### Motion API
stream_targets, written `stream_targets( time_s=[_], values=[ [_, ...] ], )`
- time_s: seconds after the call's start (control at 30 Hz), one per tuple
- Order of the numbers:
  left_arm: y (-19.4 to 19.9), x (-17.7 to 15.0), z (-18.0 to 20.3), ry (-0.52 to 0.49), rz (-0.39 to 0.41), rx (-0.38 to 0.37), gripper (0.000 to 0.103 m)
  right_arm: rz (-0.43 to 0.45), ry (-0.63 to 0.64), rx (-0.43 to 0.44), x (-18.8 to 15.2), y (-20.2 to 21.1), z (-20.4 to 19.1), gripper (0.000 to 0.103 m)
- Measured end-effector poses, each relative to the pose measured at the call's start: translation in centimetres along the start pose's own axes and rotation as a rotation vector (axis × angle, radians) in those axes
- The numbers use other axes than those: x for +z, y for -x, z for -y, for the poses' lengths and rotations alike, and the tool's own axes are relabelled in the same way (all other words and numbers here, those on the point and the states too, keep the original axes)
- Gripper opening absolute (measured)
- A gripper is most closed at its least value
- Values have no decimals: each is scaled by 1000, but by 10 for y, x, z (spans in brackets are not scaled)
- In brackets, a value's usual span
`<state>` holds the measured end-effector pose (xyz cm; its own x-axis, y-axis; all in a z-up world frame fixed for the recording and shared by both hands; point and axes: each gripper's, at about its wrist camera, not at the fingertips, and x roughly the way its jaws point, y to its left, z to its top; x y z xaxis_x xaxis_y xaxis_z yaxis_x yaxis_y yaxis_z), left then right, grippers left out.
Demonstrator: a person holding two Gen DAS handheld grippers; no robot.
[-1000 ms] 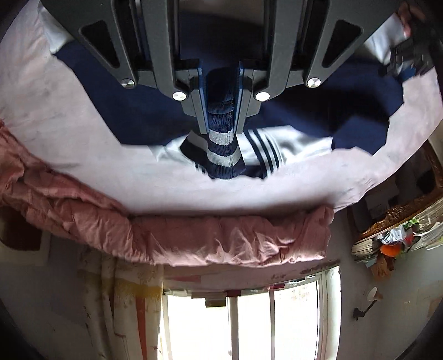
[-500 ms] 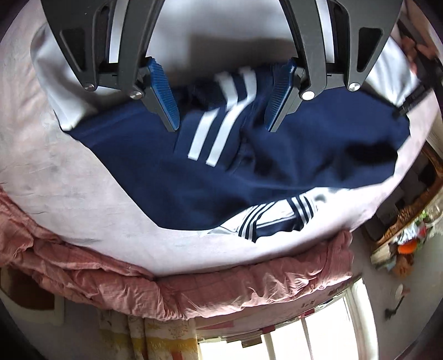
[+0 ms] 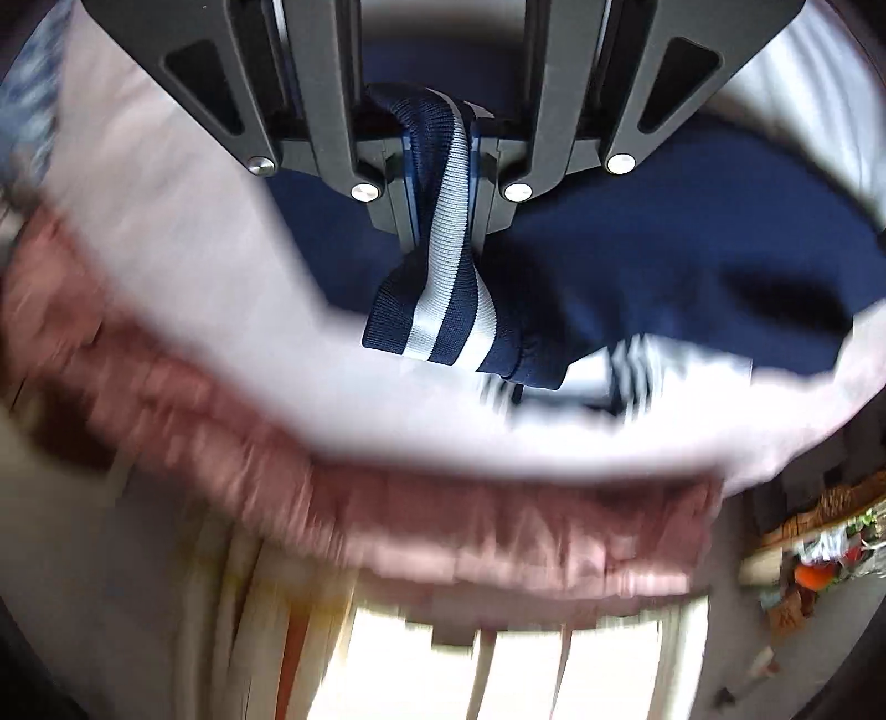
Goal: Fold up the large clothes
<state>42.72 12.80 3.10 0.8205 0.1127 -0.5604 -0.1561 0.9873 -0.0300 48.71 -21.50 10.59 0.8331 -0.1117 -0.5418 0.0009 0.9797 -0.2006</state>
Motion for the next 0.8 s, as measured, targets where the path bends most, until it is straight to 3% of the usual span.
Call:
stream_targets(
  time_s=[0.07,0.13,0.3,0.37,0.4,0.47,0.53,0.6,0.7,0.8],
  values=[
    [-11,-1,1,-5,-43,50,69,29,39,-32,23,3,1,14],
    [-20,0,-1,0,-84,43,69,-30,42,-45,33,-13,5,14],
    [-27,0,-3,-4,-117,42,70,-246,-49,-50,1,-85,23,16],
    [-27,0,-4,-6,-115,41,70,-296,-73,-57,-18,-100,25,26],
    [-27,0,-4,-4,-114,38,70,-291,-100,-63,-25,-101,30,32],
    [-27,-3,-4,-3,-115,35,70,-255,-141,-81,-27,-93,39,60],
    [-27,-4,-4,-5,-113,36,71,-209,-159,-134,-25,-77,52,81],
    [-25,-4,-2,-8,-104,32,71,-174,-176,-170,-23,-58,63,85],
    [-16,-3,5,-43,-71,13,77,-128,-224,-79,-22,-22,85,85],
    [8,-4,17,-121,15,-13,77,-71,-279,35,-30,24,97,85]
  ],
)
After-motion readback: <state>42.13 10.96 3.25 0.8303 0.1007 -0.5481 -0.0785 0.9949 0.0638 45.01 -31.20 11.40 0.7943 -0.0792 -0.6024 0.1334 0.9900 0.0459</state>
